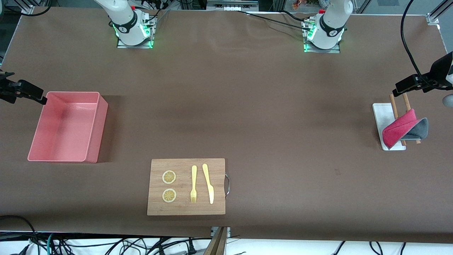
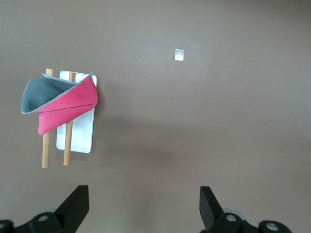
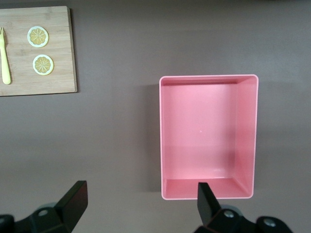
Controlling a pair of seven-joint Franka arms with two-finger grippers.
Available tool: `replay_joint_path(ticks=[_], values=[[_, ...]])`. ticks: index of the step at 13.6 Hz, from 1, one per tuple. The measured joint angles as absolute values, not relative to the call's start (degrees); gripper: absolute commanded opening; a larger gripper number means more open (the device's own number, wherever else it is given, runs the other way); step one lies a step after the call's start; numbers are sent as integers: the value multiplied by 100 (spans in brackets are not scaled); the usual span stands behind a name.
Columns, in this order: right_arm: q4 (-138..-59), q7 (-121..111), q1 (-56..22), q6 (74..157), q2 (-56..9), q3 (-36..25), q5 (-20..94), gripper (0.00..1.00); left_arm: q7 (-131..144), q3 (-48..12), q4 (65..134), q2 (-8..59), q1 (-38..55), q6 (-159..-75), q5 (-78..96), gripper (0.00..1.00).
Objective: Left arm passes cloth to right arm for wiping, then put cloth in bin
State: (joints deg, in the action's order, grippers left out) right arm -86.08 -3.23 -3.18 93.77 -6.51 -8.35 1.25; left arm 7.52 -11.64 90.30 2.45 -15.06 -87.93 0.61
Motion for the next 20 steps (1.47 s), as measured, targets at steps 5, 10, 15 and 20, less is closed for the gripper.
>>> replay_joint_path(ticks=[5,10,15,20], values=[[-8608,-323,-317,9376,-651,-839,125,100,751,-1162,9011,236,-1607,-8793,61,100],[-8608,-323,-317,9375,-651,-842,125,100,751,-1162,8963,249,-1625,-8794,61,100],[-8608,-323,-317,9374,-651,-842,125,100,751,-1162,8735,407,-1629,-8842,70,100],[-8608,-323,-317,9374,-651,-842,125,100,750,-1158,8238,786,-1691,-8862,70,100]])
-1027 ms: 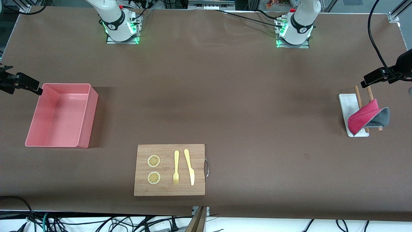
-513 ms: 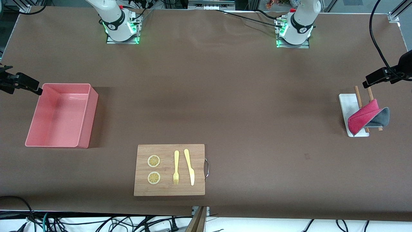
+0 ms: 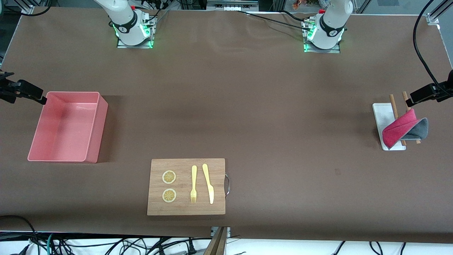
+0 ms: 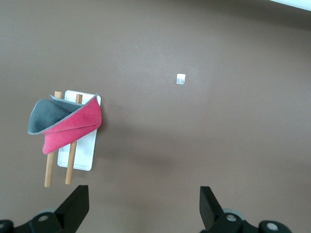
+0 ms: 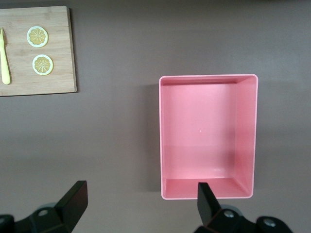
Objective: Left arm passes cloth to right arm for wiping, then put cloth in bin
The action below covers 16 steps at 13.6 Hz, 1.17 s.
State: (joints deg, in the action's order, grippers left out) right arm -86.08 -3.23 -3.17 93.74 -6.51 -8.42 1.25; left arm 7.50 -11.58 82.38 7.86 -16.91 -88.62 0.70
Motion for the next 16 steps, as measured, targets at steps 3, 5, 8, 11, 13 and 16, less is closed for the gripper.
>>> replay_joint_path(ticks=[3,5,8,11,13,16], values=[[-8608,-323,-317,9374,-651,-841,125,100,749,-1158,8212,801,-1708,-8862,70,100],[-8608,-323,-317,9374,-651,-841,125,100,749,-1159,8210,801,-1709,-8862,70,100],[-8608,-323,-317,9374,-651,-841,125,100,749,-1159,8207,801,-1712,-8862,70,100],[-8608,-323,-317,9374,-651,-840,125,100,749,-1159,8207,801,-1715,-8862,70,100],[-8608,-323,-317,9374,-651,-840,125,100,749,-1159,8205,801,-1729,-8862,70,100],[-8608,-323,-318,9374,-651,-839,125,100,749,-1158,8202,801,-1763,-8862,70,100]])
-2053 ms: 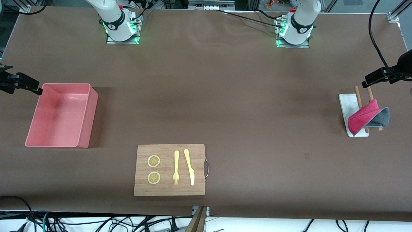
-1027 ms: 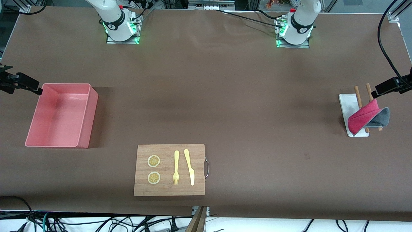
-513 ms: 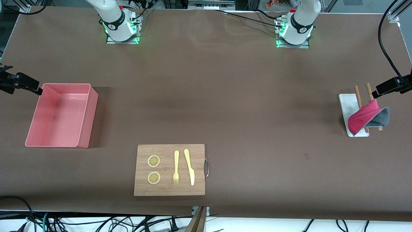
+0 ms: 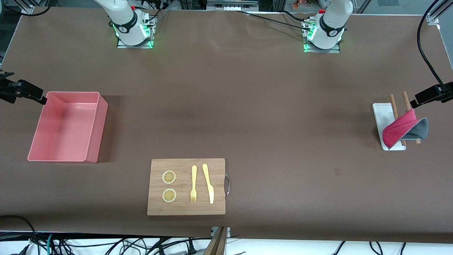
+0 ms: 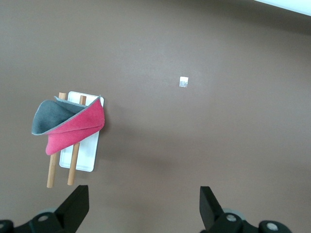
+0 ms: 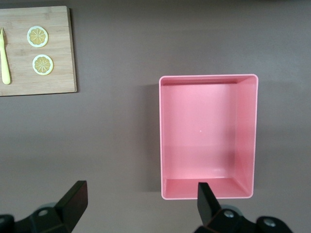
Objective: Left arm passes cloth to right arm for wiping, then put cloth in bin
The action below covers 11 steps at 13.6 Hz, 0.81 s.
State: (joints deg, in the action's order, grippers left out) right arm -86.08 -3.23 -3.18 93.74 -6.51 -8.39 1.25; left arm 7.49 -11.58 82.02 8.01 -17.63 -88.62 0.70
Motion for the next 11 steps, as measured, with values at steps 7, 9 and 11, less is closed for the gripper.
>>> replay_joint_path(ticks=[7,9,11], values=[[-8608,-323,-343,9374,-651,-826,125,100,749,-1160,8201,801,-1766,-8861,70,100],[-8608,-323,-365,9374,-651,-825,125,100,749,-1159,8198,801,-1782,-8861,70,100],[-8608,-323,-391,9374,-651,-825,125,100,749,-1158,8198,804,-1812,-8859,70,100]])
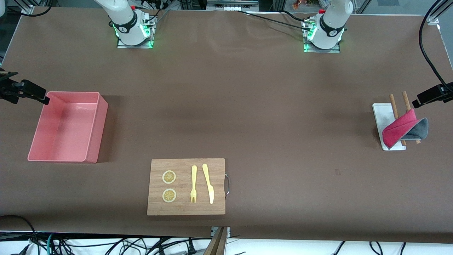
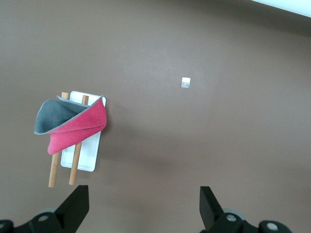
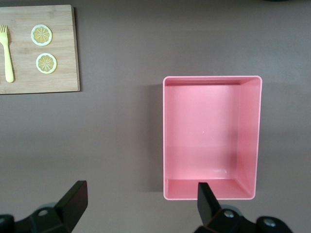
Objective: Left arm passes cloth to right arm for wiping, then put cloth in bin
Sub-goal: 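Lower the left gripper onto the pink cloth and close it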
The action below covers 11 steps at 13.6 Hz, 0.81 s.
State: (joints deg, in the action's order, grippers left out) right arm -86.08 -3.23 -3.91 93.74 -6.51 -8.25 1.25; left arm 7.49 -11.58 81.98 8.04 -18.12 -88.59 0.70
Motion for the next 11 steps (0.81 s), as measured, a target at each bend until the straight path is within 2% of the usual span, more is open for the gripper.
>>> replay_joint_path(ticks=[6,11], values=[[-8607,-323,-405,9374,-651,-824,125,100,641,-1175,8234,1287,-1860,-8795,75,100],[-8607,-323,-409,9374,-651,-825,125,100,-85,-1137,8473,1804,-2456,-8713,5,100]])
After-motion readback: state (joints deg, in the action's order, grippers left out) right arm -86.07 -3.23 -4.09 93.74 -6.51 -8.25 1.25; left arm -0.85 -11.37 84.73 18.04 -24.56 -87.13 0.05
